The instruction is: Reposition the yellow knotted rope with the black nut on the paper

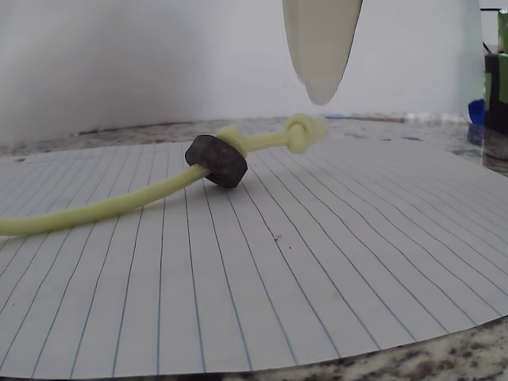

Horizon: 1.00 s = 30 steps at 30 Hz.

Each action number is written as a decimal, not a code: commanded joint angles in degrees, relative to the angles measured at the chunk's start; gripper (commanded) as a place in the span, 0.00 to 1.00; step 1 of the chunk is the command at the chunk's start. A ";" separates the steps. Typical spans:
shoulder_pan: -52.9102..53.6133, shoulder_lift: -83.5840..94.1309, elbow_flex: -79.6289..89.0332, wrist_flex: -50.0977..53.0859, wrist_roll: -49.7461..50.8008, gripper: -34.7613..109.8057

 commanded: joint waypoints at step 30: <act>-1.41 -11.25 -8.00 -2.37 0.62 0.49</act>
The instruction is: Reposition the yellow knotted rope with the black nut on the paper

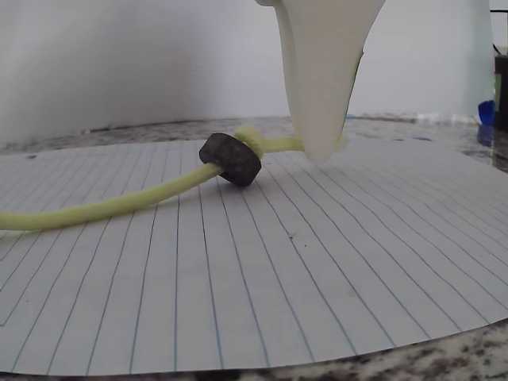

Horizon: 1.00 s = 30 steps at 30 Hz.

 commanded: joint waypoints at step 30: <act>0.18 -1.32 -2.29 -1.05 0.62 0.30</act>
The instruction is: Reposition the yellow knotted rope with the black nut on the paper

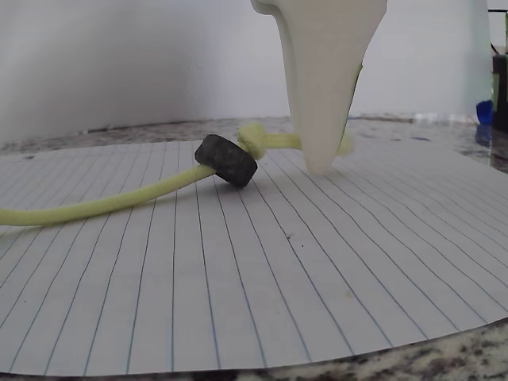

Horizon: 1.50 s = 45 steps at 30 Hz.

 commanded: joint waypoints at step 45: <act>27.33 40.87 -1.49 12.04 0.53 0.24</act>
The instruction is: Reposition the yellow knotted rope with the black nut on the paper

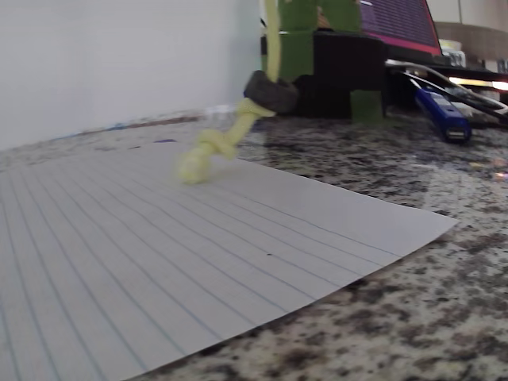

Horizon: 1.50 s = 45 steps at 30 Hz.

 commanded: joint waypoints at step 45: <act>-54.14 -7.47 18.90 -10.28 3.78 0.27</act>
